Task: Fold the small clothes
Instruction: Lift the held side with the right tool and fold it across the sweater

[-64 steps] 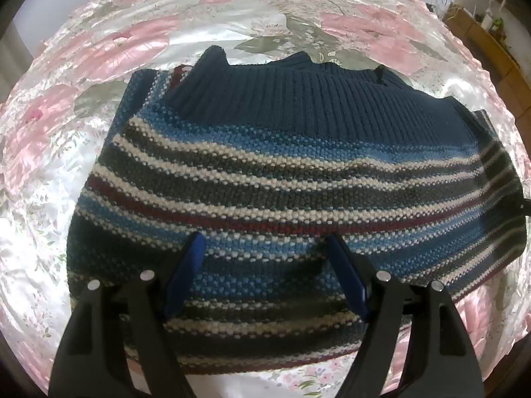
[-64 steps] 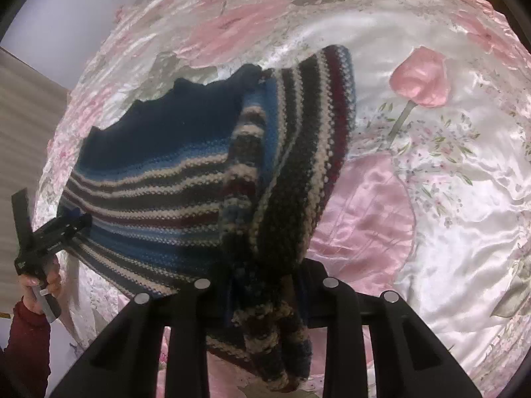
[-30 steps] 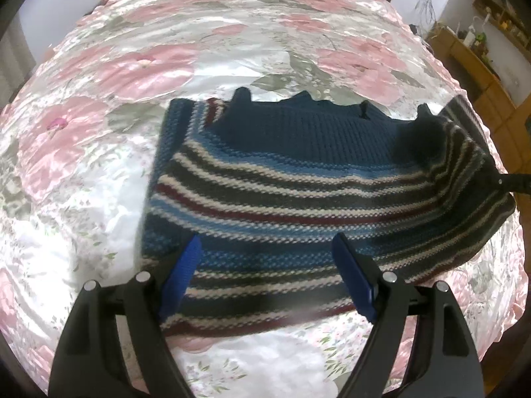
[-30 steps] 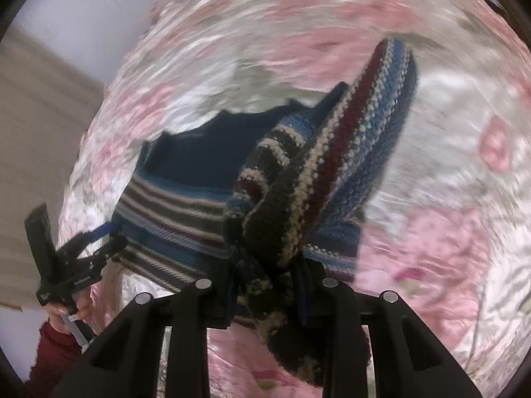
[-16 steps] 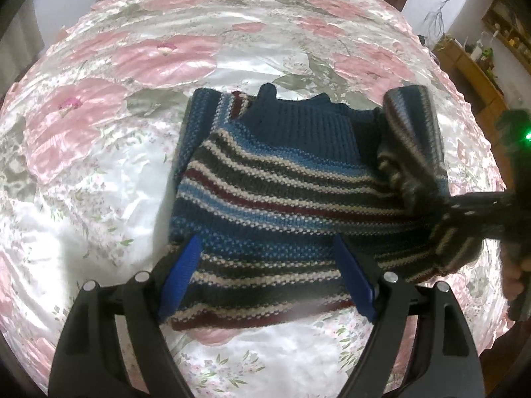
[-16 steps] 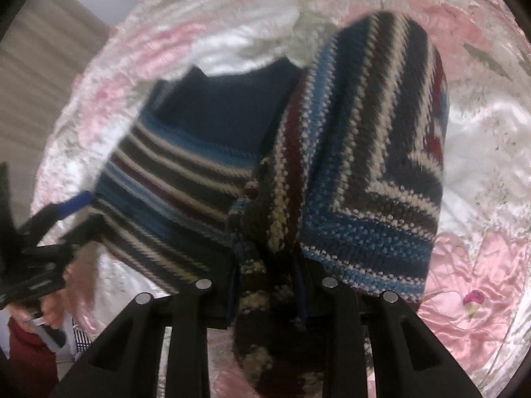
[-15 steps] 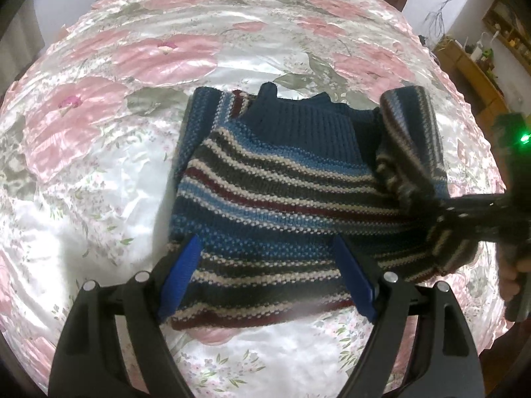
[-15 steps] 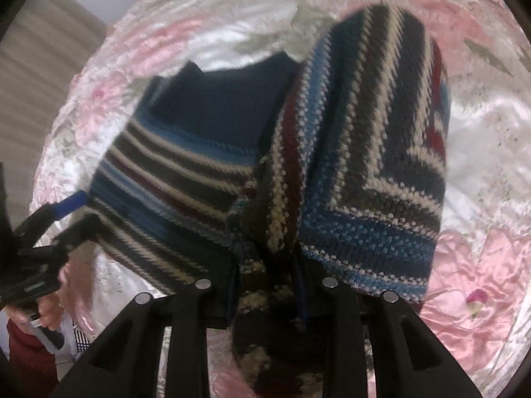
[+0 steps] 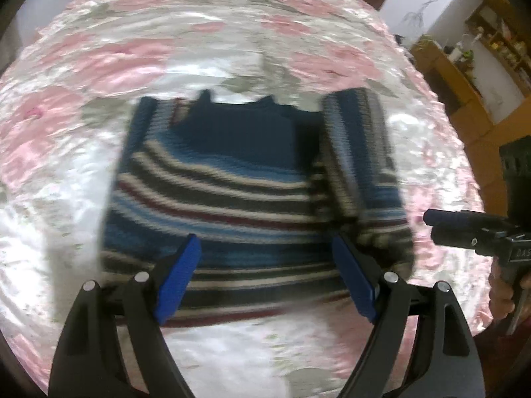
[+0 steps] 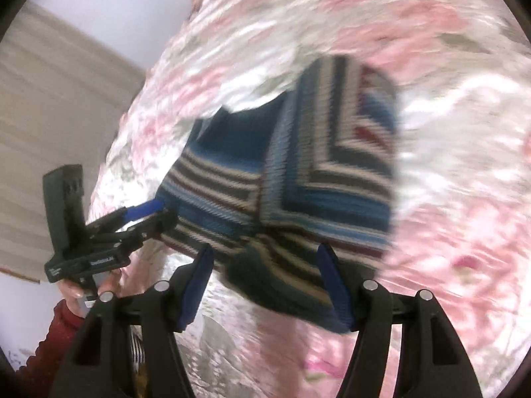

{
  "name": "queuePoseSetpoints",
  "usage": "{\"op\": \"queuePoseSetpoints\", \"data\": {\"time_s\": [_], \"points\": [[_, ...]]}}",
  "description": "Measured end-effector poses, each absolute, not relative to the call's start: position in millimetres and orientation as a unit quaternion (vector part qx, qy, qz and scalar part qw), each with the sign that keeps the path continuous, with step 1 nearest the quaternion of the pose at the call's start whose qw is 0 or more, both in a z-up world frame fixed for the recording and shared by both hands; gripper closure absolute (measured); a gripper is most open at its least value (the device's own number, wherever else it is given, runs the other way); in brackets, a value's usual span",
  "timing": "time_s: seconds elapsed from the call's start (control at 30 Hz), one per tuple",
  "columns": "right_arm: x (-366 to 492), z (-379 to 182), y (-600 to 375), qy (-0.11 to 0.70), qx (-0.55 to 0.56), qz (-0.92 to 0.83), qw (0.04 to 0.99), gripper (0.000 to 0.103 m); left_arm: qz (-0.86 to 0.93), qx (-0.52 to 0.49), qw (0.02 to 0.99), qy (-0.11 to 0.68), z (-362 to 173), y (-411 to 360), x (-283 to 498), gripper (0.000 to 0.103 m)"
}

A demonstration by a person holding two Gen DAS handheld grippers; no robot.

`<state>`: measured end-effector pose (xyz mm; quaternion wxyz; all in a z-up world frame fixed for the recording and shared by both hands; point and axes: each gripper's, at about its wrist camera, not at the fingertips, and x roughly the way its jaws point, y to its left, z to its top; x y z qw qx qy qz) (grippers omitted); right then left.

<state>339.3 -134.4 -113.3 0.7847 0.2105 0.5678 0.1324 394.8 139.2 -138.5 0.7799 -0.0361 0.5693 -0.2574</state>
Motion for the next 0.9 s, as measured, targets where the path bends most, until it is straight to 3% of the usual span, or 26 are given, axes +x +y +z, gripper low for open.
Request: {"op": "queuePoseSetpoints", "data": {"time_s": [0.23, 0.63, 0.7, 0.77, 0.87, 0.9], "points": [[298.8, -126.1, -210.3, 0.567, 0.23, 0.068, 0.788, 0.036, -0.292, -0.038, 0.737, 0.608, -166.2, 67.1, 394.7, 0.017], [287.7, -182.4, -227.4, 0.585, 0.241, 0.055, 0.772, 0.036, -0.279, -0.096, 0.676, 0.675, -220.8, 25.9, 412.2, 0.02], [287.2, -188.5, -228.3, 0.588, 0.242, 0.054, 0.77, 0.036, -0.276, -0.087, 0.679, 0.675, -221.8, 21.0, 410.4, 0.029], [287.0, -191.3, -228.9, 0.59, 0.245, 0.051, 0.768, 0.036, -0.275, -0.083, 0.68, 0.675, -222.5, 19.0, 408.1, 0.051], [288.2, -195.6, -230.6, 0.592, 0.249, 0.047, 0.765, 0.036, -0.277, -0.102, 0.681, 0.67, -219.8, 20.5, 406.7, 0.074], [288.0, -195.1, -230.2, 0.592, 0.25, 0.047, 0.765, 0.036, -0.277, -0.107, 0.684, 0.666, -217.4, 21.2, 405.7, 0.077]]}}
